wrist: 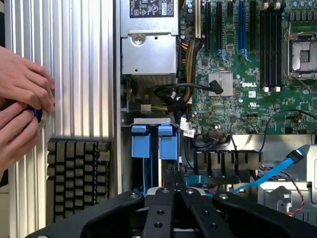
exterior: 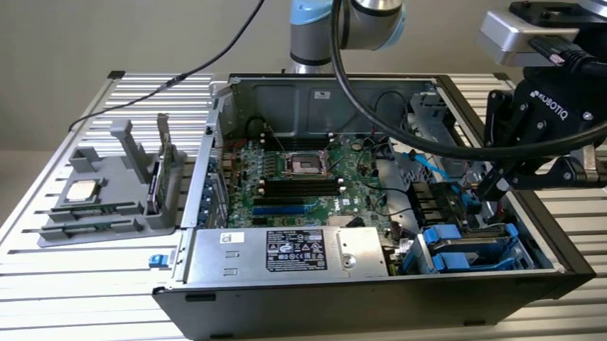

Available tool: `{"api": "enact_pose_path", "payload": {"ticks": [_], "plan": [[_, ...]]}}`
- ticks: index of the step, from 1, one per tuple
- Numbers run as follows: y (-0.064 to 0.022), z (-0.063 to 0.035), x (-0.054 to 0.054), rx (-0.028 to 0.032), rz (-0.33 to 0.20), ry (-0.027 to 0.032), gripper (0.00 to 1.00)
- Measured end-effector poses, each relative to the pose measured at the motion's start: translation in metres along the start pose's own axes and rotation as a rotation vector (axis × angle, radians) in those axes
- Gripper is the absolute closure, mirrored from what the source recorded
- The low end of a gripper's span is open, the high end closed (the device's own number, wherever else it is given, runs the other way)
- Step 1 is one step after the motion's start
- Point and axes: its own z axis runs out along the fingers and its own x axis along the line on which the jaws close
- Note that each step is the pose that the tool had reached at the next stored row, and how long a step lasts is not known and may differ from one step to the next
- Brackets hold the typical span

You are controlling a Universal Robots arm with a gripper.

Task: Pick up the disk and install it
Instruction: 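Pick up the disk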

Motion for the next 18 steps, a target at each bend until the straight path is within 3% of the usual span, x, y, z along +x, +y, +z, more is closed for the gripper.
{"api": "enact_pose_path", "payload": {"ticks": [18], "plan": [[-0.0070, 0.0249, -0.001, -0.0027, 0.001, 0.0127, 0.89]]}}
